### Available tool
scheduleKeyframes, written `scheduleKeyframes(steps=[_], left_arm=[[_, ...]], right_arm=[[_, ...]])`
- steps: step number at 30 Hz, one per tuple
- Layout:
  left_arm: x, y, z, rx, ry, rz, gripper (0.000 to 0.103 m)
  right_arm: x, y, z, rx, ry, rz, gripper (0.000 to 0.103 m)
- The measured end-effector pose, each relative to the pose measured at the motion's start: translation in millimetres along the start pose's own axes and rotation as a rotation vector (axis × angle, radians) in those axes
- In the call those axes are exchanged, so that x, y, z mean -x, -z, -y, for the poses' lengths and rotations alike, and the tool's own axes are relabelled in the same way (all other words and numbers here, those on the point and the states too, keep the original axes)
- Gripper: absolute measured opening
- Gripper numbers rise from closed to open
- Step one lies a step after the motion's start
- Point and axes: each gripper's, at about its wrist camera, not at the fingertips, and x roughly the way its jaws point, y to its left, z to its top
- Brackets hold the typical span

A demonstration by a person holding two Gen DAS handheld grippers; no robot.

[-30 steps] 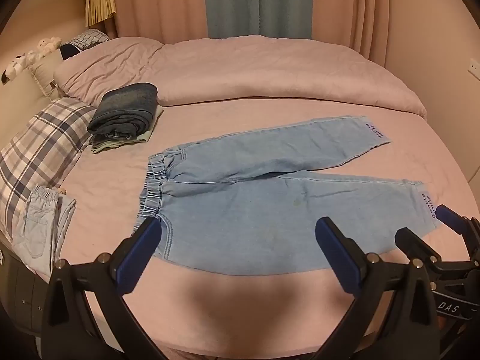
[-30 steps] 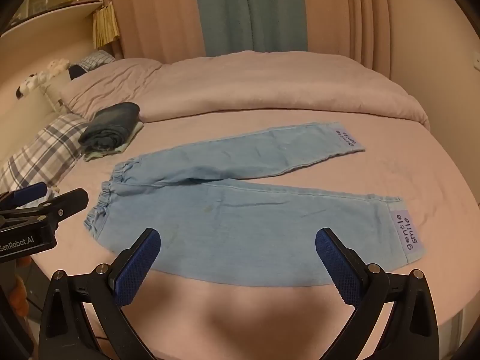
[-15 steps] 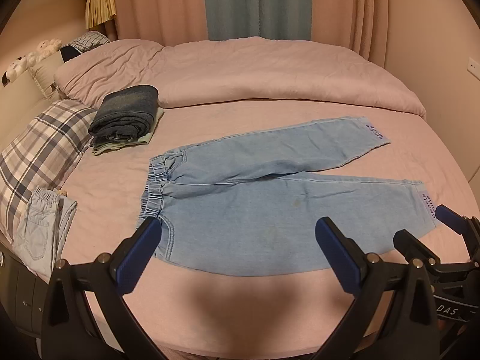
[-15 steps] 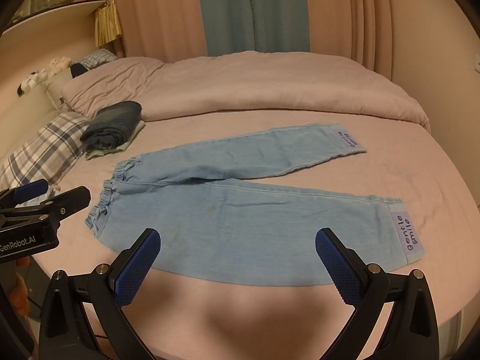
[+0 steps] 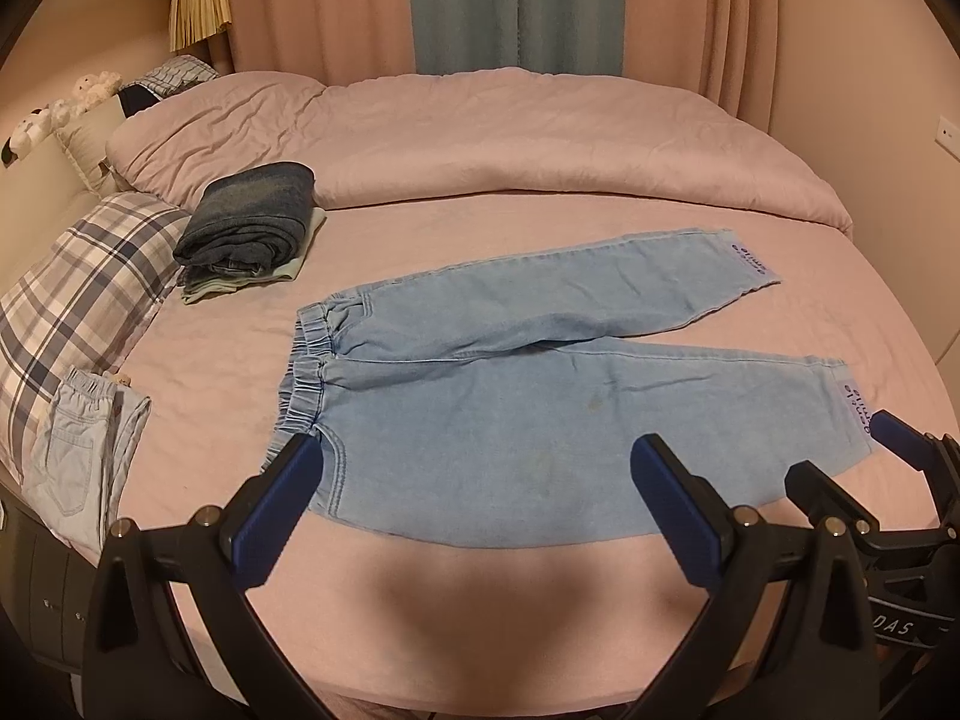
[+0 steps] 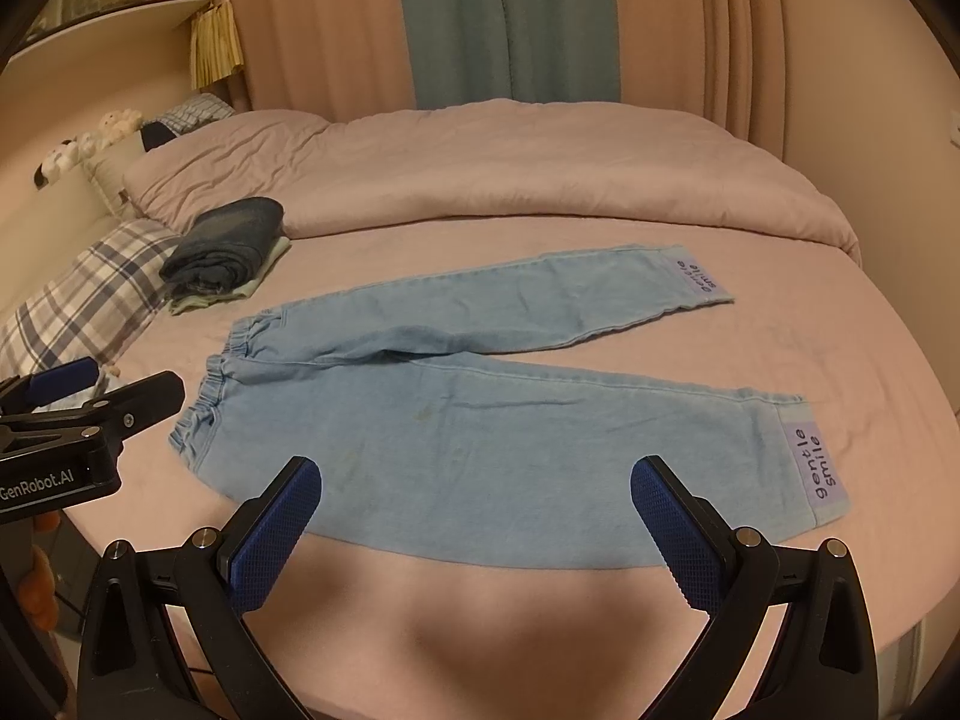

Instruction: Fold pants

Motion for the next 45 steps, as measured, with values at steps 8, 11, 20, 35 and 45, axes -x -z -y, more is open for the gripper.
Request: scheduleKeyframes(steps=[8,11,20,35,45], left_arm=[[-4.0,1.7,-1.0,0.001,0.0,-0.005,0.103],[-1.1,1.9,-0.4,-0.001,0.001,-0.004,0.103],[-4.8,7.2,-0.6,-0.003,0.003,-0.011,0.103],[-5.4,6.5,0.3,-0.004,0.007,-0.013,0.103],[-5.5,4.6,1.6,-0.004,0.01,-0.017,0.103]], right_arm=[[-0.7,2.3,-0.3,-0.001,0.002,-0.002,0.103],[-0.5,2.9,-0.3,-0.001,0.002,-0.003,0.103],[-1.3,5.3,0.0,0.001,0.002,-0.007,0.103],[-1.5,7.4,-0.1,0.001,0.003,-0.008,0.103],[-1.7,8.1,-0.2,0.0,0.005,-0.009,0.103]])
